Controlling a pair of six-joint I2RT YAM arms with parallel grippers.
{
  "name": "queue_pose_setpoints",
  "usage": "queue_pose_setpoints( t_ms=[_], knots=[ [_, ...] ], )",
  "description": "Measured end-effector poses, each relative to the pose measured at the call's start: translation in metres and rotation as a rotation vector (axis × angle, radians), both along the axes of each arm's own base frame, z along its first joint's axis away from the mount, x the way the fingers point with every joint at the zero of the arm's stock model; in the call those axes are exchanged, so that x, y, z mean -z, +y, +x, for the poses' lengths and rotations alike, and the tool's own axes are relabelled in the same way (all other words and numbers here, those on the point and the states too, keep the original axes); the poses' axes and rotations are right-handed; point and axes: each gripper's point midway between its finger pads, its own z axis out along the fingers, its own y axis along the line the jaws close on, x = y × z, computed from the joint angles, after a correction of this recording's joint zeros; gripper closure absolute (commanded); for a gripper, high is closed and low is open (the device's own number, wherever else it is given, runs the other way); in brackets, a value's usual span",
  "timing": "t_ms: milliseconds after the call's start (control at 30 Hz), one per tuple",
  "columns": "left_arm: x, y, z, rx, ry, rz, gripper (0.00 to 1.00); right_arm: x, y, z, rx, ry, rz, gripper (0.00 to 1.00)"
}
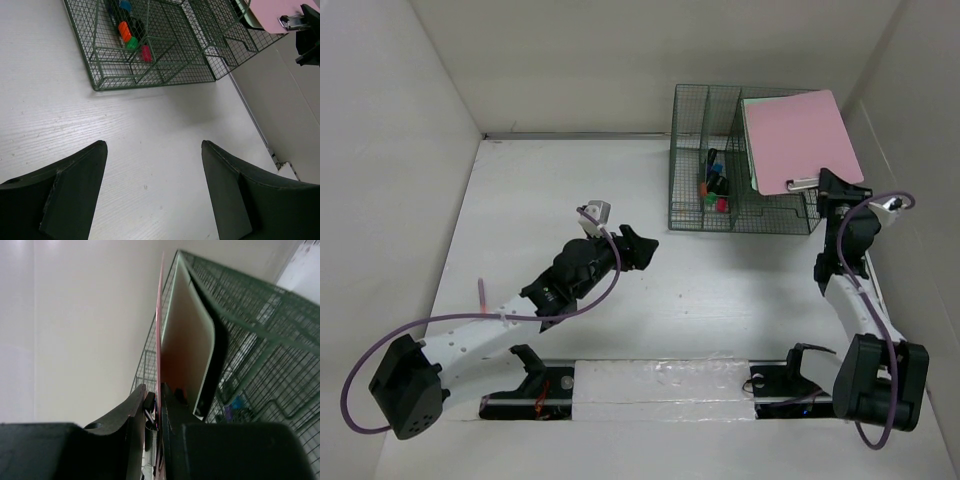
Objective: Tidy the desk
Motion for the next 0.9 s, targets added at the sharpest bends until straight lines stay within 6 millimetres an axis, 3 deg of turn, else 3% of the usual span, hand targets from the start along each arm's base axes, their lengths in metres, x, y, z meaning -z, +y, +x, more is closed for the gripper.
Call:
queue_pose_setpoints(
  t_ms=[67, 167, 267, 300, 367, 433, 633, 900],
  knots=[
    [0.001, 0.0, 0.0, 0.001, 0.002, 0.002, 0.28, 0.0, 0.008, 0.005, -0.017, 0.01, -0.004, 0.89],
    [0.0, -0.001, 0.0, 0.0, 0.001, 0.0, 0.28, -0.003, 0.016, 0.009, -0.016, 0.024, -0.014, 0.74],
    [0.0, -0.001, 0.0, 0.0, 0.0, -0.001, 0.28, -0.009, 0.021, 0.013, -0.012, 0.032, -0.026, 0.46],
    [0.0, 0.0, 0.001, -0.001, 0.0, -0.001, 0.28, -0.013, 0.023, 0.016, -0.012, 0.035, -0.035, 0.32],
    [0.0, 0.0, 0.001, -0.001, 0.0, -0.001, 0.28, -0.02, 0.024, 0.022, -0.012, 0.049, -0.058, 0.21],
    [0.0, 0.0, 0.001, -0.001, 0.0, -0.001, 0.26, -0.028, 0.024, 0.029, -0.009, 0.065, -0.076, 0.02],
    [0.0, -0.001, 0.0, 0.001, 0.001, -0.001, 0.21, -0.031, 0.022, 0.032, 0.002, 0.11, -0.105, 0.0],
    [0.0, -0.002, 0.0, 0.007, 0.002, 0.0, 0.15, -0.023, 0.007, 0.006, 0.094, 0.207, -0.157, 0.0]
  ],
)
